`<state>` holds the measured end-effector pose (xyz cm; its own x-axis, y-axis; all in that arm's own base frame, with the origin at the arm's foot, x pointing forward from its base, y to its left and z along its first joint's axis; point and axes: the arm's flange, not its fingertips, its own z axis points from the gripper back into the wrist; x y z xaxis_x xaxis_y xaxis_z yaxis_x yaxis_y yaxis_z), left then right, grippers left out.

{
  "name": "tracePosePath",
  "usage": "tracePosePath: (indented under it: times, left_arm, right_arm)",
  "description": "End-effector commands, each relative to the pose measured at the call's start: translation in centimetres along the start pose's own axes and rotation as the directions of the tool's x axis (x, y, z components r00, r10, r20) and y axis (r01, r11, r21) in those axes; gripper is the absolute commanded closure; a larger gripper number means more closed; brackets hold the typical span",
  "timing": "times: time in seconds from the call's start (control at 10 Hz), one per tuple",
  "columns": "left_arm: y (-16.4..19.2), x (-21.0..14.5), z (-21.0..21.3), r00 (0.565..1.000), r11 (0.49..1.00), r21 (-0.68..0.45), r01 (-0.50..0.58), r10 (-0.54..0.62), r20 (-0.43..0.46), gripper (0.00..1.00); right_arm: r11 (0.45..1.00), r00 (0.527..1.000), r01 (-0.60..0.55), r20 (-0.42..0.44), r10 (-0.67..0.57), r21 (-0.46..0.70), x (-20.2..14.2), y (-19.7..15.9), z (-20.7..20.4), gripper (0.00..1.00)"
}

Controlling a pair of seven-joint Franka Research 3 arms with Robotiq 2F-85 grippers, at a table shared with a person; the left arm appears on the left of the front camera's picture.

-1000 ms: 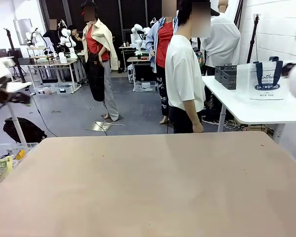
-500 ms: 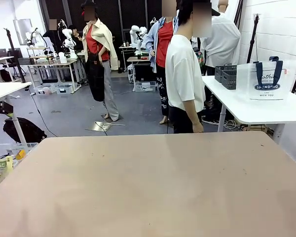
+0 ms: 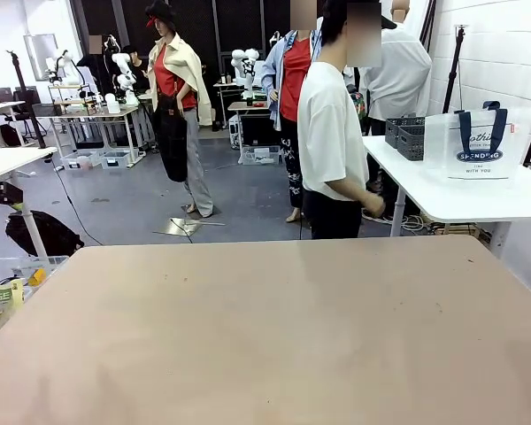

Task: Transfer purchased items from the store into the shopping bag.
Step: Open the Reusable shopping bag in the center of the table.

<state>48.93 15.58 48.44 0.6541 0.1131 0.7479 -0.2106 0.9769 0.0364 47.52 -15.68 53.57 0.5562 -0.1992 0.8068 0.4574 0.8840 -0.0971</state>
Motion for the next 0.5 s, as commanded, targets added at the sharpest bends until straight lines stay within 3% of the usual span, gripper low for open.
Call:
tracePosePath:
  times: [0.0, 0.4]
  left_arm:
    - [0.38, 0.08, 0.19, 1.000, 1.000, 0.000, 0.015, -0.015, 0.006, 0.00]
    - [0.38, 0.08, 0.19, 1.000, 1.000, 0.000, 0.015, -0.015, 0.006, 0.00]
  right_arm:
    - [1.000, 1.000, -0.012, 0.007, 0.012, 0.014, 0.08, -0.12, 0.21, 0.00]
    - [1.000, 1.000, -0.012, 0.007, 0.012, 0.014, 0.08, -0.12, 0.21, 0.00]
